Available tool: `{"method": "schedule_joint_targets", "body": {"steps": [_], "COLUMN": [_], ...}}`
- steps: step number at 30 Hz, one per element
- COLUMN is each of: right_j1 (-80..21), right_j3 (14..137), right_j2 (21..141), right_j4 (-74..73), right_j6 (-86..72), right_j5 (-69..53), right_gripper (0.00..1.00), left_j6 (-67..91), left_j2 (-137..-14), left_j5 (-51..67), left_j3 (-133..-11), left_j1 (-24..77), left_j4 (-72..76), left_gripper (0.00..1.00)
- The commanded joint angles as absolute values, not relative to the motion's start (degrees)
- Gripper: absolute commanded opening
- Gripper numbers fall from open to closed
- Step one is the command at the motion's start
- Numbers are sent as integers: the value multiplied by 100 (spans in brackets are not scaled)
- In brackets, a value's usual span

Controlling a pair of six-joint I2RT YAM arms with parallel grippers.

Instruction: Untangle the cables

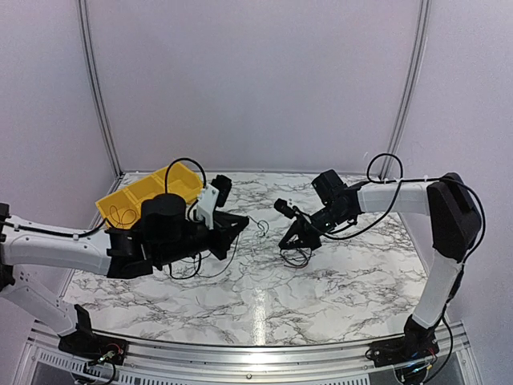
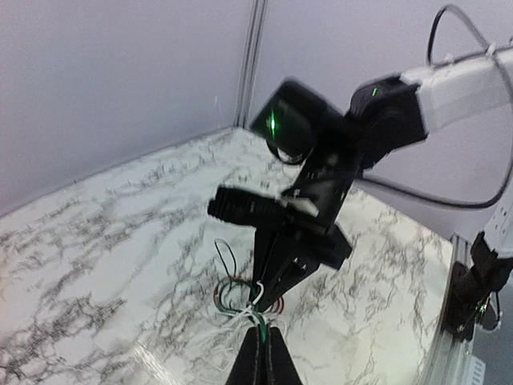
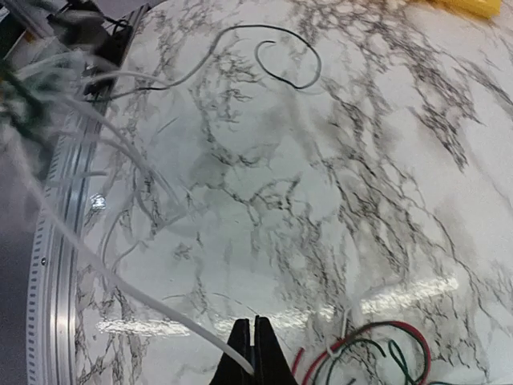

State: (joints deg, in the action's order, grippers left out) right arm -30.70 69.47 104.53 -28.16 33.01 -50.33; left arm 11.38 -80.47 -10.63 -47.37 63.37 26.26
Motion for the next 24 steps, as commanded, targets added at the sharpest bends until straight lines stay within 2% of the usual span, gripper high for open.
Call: {"method": "schedule_joint_targets", "body": {"steps": [1, 7, 19, 24], "right_j1": [-2457, -2242, -2073, -1774], "right_j3": [6802, 6793, 6820, 6884], "right_j2": [10649, 10642, 10774, 11047], "right_j4": [-2456, -2315, -2244, -2293], "right_j6": [2586, 2334, 2003, 1940], "right_j5": [-4381, -3579, -2257, -2103], "right_gripper": [0, 0, 0, 0], "left_j6": [543, 273, 422, -194], "left_j2": [-7026, -6600, -6589, -6065], "left_j5": [-1706, -1831, -1593, -1828], "left_j3": [-4873, -5127, -5357, -5743], "left_j1": [6329, 6333, 6361, 6398], "left_j4": [2690, 2414, 2408, 2098], "left_gripper": [0, 0, 0, 0]}}
